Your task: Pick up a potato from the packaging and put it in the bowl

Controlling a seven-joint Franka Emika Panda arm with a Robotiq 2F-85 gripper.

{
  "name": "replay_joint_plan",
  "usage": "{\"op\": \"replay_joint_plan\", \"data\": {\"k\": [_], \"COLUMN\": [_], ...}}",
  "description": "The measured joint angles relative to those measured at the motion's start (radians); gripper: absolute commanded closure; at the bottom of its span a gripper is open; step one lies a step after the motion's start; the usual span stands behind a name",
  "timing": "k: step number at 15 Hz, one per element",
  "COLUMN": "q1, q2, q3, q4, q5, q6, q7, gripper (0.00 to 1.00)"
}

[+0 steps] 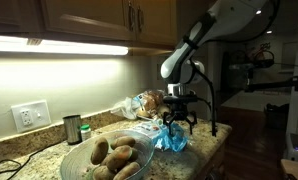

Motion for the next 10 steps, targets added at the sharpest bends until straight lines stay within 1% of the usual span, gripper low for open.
{"op": "replay_joint_plan", "data": {"k": [7, 10], "q1": [0.002, 0.01], "q2": [0.001, 0.002], "q3": [-0.006, -0.014], "q4": [0.022, 0.025], "q5": [-0.002, -0.013], "q6": [-0.067, -0.071], "q7": [0.001, 0.023], "gripper": [0.0, 0.0]}}
